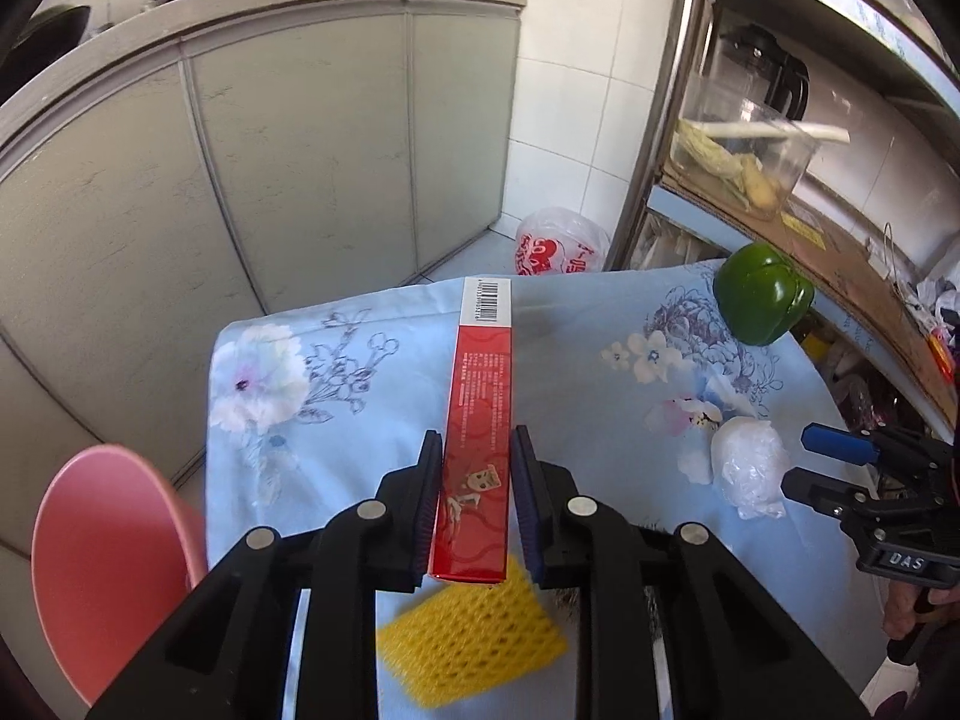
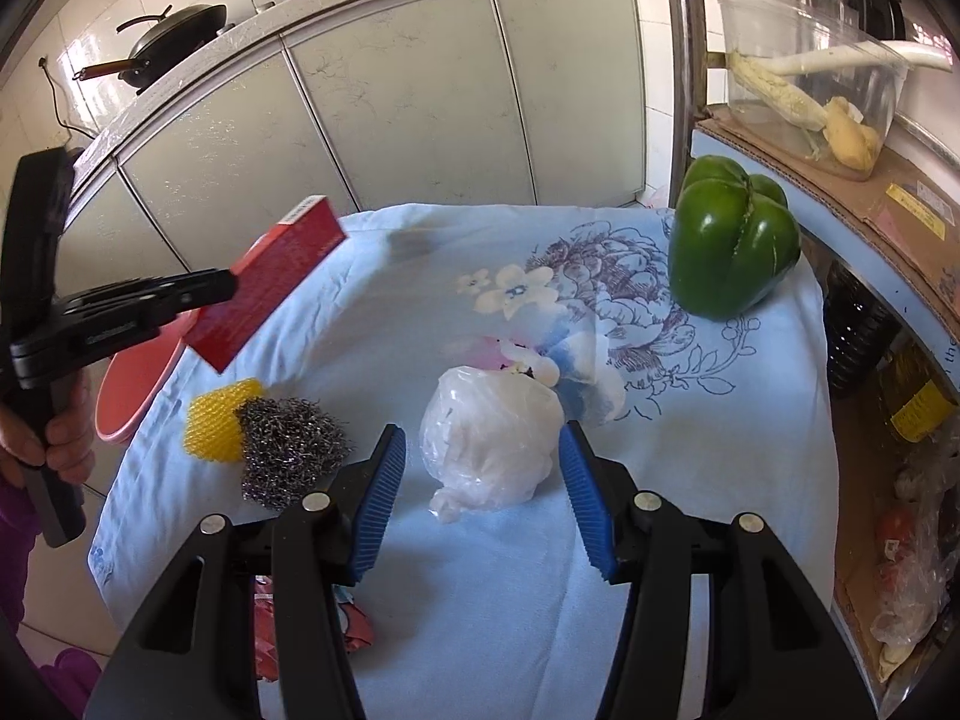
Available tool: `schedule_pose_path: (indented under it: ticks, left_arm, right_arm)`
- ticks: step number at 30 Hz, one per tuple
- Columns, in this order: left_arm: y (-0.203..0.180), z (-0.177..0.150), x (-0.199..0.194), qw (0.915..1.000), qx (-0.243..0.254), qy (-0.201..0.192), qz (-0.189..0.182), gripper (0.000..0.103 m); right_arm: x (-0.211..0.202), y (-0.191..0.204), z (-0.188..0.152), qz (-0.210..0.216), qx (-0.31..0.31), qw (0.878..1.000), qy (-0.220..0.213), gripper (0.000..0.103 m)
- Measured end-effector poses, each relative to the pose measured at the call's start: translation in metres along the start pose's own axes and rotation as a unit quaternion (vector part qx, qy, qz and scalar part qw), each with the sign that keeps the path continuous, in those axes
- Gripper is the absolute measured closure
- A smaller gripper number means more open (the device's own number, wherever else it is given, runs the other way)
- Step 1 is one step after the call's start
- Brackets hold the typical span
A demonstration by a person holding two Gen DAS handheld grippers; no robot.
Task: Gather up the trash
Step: 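Grasp the red toothpaste box with the left tool while the right tool grasps the white bag, then carry the toothpaste box and white bag with both tools over the pink bin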
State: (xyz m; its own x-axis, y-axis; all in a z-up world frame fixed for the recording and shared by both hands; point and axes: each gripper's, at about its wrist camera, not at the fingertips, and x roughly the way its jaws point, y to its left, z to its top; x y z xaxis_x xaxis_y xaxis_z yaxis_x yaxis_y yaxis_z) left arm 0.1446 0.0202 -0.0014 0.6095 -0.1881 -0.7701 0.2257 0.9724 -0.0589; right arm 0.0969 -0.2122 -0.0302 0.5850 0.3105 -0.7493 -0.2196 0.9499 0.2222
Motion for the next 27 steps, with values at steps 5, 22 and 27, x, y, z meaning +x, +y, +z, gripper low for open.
schedule_pose_path:
  ticks: [5,22,27]
  left_arm:
    - [0.015,-0.019,-0.031,0.9991,-0.038,-0.018,0.0,0.081]
    - [0.042,-0.08,-0.093,0.9913,-0.114,-0.067,-0.005,0.081]
    - [0.061,-0.09,-0.111,0.9852,-0.141,-0.095,0.022,0.081]
  right_arm:
    - [0.004,0.001,0.0,-0.01,-0.005,1.0,0.004,0.049]
    - [-0.004,0.013,-0.004,-0.018,-0.011,1.0,-0.022,0.087]
    - [-0.018,0.044,0.009,0.003,-0.044,0.998,-0.045,0.087]
